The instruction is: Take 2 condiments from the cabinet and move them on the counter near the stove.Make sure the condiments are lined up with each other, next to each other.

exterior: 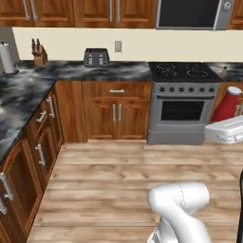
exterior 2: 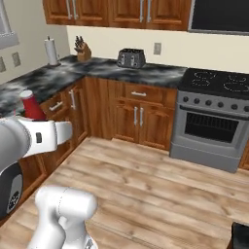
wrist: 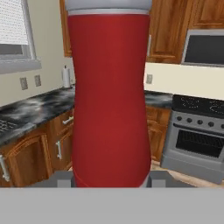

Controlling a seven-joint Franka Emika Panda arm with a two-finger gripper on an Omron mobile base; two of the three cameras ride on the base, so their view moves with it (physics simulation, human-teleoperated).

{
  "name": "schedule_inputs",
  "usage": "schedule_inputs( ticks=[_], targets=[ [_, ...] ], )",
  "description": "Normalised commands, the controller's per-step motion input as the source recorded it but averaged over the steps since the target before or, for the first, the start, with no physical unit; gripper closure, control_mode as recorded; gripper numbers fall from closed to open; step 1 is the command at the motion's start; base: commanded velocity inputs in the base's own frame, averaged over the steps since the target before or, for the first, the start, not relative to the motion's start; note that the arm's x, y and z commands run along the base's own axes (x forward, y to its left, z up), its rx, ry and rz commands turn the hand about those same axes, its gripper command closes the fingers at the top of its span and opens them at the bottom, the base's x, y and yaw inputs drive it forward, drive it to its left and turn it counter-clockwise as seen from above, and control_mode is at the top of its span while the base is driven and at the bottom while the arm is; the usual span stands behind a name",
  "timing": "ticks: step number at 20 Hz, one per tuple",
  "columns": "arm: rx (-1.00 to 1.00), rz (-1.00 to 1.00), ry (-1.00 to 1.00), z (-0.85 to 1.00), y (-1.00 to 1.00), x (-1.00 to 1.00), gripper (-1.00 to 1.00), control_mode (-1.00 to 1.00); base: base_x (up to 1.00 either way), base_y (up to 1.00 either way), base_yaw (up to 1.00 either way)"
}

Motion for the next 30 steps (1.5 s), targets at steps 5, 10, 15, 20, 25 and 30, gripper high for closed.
schedule_inputs(
  ticks=[5, 10, 15, 20, 25, 30],
  targets=[
    [0.00, 0.00, 0.00, 0.00, 0.00, 0.00, 1.00, 1.00, 1.00, -0.41, -0.17],
    [0.00, 0.00, 0.00, 0.00, 0.00, 0.00, 1.00, 1.00, 1.00, -0.66, -0.16],
    [0.00, 0.00, 0.00, 0.00, 0.00, 0.00, 1.00, 1.00, 1.00, -0.93, -0.06],
    [0.00, 0.00, 0.00, 0.00, 0.00, 0.00, 1.00, 1.00, 0.97, -1.00, 0.00],
    [0.00, 0.00, 0.00, 0.00, 0.00, 0.00, 1.00, 1.00, 0.82, -0.98, 0.00],
    [0.00, 0.00, 0.00, 0.00, 0.00, 0.00, 1.00, 1.00, 0.60, -0.56, 0.00]
  ],
)
